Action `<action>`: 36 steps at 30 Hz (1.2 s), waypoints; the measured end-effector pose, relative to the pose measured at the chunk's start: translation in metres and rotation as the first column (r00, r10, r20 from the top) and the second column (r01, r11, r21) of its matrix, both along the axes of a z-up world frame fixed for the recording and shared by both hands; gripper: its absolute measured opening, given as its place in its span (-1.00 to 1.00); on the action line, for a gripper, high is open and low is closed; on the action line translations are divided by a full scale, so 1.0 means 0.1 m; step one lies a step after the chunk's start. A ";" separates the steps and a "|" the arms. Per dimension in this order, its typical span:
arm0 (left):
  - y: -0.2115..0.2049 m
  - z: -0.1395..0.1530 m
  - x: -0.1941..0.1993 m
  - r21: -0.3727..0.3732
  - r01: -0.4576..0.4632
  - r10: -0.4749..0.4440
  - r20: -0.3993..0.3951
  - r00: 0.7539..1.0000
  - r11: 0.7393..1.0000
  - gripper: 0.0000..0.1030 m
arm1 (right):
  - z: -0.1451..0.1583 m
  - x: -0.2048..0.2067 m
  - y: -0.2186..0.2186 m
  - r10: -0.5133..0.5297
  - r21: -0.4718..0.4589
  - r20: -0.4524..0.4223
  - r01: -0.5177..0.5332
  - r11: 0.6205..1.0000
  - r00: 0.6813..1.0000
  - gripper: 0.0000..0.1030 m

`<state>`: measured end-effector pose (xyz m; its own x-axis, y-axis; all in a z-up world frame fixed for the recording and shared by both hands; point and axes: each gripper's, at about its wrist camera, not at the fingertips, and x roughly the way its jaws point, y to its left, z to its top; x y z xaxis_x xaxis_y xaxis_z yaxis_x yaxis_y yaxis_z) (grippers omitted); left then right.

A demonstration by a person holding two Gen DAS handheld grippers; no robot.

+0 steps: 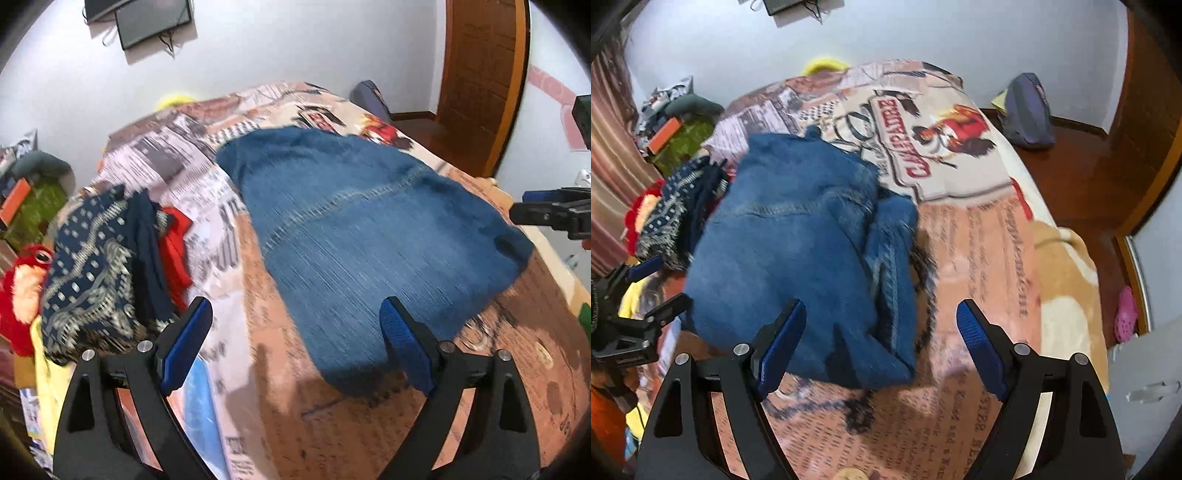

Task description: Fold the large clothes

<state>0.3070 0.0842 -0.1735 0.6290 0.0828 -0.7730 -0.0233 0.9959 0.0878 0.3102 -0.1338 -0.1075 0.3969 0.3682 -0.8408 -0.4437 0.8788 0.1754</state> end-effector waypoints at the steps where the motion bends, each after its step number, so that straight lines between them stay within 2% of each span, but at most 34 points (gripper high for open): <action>1: 0.03 0.01 0.03 0.002 -0.004 0.004 0.004 1.000 1.000 0.80 | -0.01 0.03 0.04 0.008 0.008 -0.005 -0.008 1.000 1.000 0.57; 4: 0.18 0.01 0.20 -0.039 -0.021 0.021 0.002 1.000 0.999 0.80 | -0.10 0.15 0.15 0.034 0.022 -0.037 -0.034 0.999 0.999 0.57; 8: 0.41 -0.13 0.46 -0.209 -0.048 0.033 -0.076 0.997 0.977 0.80 | -0.39 0.39 0.26 0.050 0.018 -0.127 -0.048 0.999 0.991 0.57; 10: 0.51 -0.25 0.61 -0.330 -0.055 0.014 -0.124 0.992 0.942 0.80 | -0.52 0.50 0.25 0.038 0.000 -0.162 -0.039 0.999 0.986 0.57; 12: 0.55 -0.34 0.69 -0.397 -0.045 -0.013 -0.143 0.990 0.917 0.80 | -0.64 0.64 0.20 0.052 0.061 -0.225 -0.040 0.997 0.973 0.57; 14: 0.56 -0.41 0.76 -0.442 -0.037 -0.038 -0.159 0.987 0.896 0.80 | -0.74 0.78 0.12 0.056 0.138 -0.308 -0.014 0.990 0.950 0.58; 17: 0.59 -0.54 0.89 -0.530 -0.041 -0.074 -0.195 0.978 0.847 0.85 | -0.92 0.94 0.08 0.079 0.212 -0.400 0.008 0.977 0.913 0.60; 20: 0.64 -0.66 0.98 -0.607 -0.081 -0.080 -0.234 0.969 0.791 0.87 | -1.05 1.03 0.12 0.106 0.256 -0.456 0.016 0.966 0.884 0.61; 22: 0.68 -0.77 1.04 -0.663 -0.117 -0.084 -0.263 0.961 0.739 0.87 | -1.07 1.06 0.15 0.121 0.275 -0.468 0.014 0.961 0.875 0.61; 24: 0.69 -0.83 1.07 -0.689 -0.134 -0.085 -0.274 0.958 0.712 0.89 | -1.11 1.10 0.17 0.130 0.295 -0.482 0.021 0.955 0.867 0.61; 26: 0.67 -0.84 1.10 -0.687 -0.134 -0.084 -0.274 0.958 0.714 0.91 | -1.15 1.13 0.15 0.133 0.328 -0.501 0.045 0.943 0.855 0.66; 28: 0.61 -0.82 1.12 -0.671 -0.126 -0.086 -0.273 0.958 0.731 0.91 | -1.16 1.15 0.16 0.135 0.343 -0.506 0.055 0.938 0.852 0.67; 31: 0.51 -0.79 1.15 -0.643 -0.117 -0.081 -0.270 0.959 0.757 0.89 | -1.12 1.12 0.18 0.135 0.340 -0.485 0.044 0.939 0.864 0.65; 36: 0.46 -0.72 1.16 -0.625 -0.118 -0.063 -0.260 0.964 0.772 0.55 | -0.99 1.03 0.17 0.130 0.344 -0.446 0.036 0.938 0.886 0.26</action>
